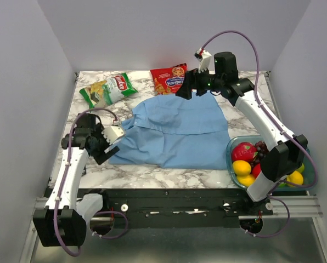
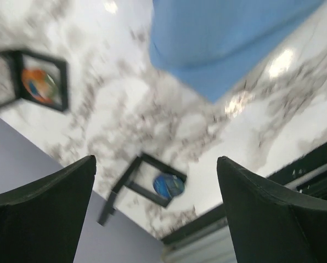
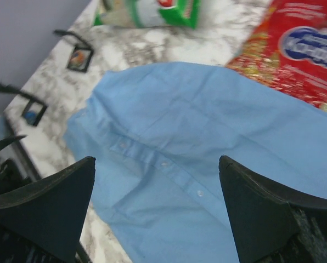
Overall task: Remove the brooch from the garment
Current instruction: Reset both arms
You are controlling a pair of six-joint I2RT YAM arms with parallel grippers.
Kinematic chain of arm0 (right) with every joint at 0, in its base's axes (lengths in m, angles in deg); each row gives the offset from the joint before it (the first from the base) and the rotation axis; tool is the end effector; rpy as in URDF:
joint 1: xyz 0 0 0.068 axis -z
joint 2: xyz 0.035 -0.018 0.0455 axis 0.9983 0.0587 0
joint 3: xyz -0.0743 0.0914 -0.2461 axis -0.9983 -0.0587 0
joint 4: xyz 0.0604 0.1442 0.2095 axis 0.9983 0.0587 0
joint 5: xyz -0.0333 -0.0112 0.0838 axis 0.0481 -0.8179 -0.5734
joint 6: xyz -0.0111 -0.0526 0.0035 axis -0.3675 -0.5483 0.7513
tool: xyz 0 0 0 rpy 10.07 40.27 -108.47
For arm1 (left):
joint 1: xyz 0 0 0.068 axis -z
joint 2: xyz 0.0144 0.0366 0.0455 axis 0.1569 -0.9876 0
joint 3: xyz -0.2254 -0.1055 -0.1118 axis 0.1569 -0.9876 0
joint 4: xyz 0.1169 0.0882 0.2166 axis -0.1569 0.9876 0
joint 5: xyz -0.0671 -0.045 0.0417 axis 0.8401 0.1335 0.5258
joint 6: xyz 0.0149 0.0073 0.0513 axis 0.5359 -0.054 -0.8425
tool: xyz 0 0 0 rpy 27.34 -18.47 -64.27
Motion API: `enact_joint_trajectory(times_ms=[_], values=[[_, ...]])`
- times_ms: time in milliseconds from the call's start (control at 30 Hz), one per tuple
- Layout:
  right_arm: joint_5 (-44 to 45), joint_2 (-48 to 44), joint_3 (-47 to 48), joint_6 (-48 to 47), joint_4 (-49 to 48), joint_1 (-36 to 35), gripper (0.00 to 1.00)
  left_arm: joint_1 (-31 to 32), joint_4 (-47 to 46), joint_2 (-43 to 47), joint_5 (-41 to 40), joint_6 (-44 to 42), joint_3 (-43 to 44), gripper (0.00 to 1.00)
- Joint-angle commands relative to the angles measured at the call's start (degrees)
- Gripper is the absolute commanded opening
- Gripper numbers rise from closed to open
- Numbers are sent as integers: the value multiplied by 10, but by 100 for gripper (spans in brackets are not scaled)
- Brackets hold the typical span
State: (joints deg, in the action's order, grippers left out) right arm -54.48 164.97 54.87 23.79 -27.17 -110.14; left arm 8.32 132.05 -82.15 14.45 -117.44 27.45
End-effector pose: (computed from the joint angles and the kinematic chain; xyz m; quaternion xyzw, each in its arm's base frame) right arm 0.3465 0.1706 0.3870 -0.2633 0.7946 0.3468 0.4231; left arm 0.1743 -0.0020 0.2556 0.4248 0.8774 0.0438 0.2187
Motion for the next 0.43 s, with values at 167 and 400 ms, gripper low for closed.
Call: enact_joint_trajectory(times_ms=[167, 400], values=[[345, -65, 25, 2, -1, 4, 100, 5, -151, -55, 232, 237, 186, 99], [421, -78, 71, -48, -37, 4, 99, 5, -305, -140, 160, 431, 287, 99]])
